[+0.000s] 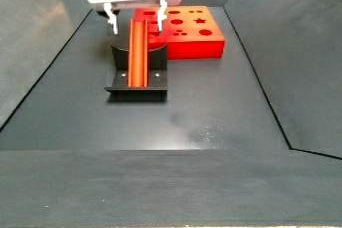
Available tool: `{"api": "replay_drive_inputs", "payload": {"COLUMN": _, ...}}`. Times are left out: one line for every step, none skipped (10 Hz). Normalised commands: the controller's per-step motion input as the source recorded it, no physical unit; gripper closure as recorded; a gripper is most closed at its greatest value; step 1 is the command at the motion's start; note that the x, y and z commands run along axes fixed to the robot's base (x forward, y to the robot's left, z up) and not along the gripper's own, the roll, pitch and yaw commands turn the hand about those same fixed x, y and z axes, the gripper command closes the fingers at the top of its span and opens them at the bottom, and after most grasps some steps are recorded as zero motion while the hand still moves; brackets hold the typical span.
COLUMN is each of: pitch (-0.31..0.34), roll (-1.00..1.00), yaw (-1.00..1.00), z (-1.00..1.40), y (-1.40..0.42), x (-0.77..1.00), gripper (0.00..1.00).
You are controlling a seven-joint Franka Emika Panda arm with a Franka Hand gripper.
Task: Pick up the arch object. Move up. Place the arch object on the fixture. Regrasp the arch object. Move to above the board. Insert the arch object.
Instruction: Regrasp the arch object, then move to above the board.
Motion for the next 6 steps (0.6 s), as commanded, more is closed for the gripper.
{"api": "replay_drive_inputs", "payload": {"pitch": 0.0, "roll": 0.0, "yaw": 0.0, "z": 0.0, "y": 0.0, "x": 0.0, "gripper": 1.0}}
{"api": "replay_drive_inputs", "payload": {"pitch": 0.203, "roll": 0.18, "yaw": -0.29, "z": 1.0, "y": -0.11, "x": 0.3, "gripper": 1.0}}
{"api": "replay_drive_inputs", "payload": {"pitch": 0.217, "roll": 0.18, "yaw": -0.27, "z": 1.0, "y": -0.11, "x": 0.3, "gripper": 1.0}}
{"api": "replay_drive_inputs", "payload": {"pitch": 0.271, "roll": 0.16, "yaw": -0.18, "z": 1.0, "y": -0.11, "x": 0.29, "gripper": 1.0}}
{"api": "replay_drive_inputs", "payload": {"pitch": 0.304, "roll": 0.13, "yaw": -0.1, "z": 1.0, "y": -0.11, "x": 0.29, "gripper": 1.0}}
{"api": "replay_drive_inputs", "payload": {"pitch": 0.322, "roll": 0.1, "yaw": -0.02, "z": 1.0, "y": -0.11, "x": 0.29, "gripper": 1.0}}
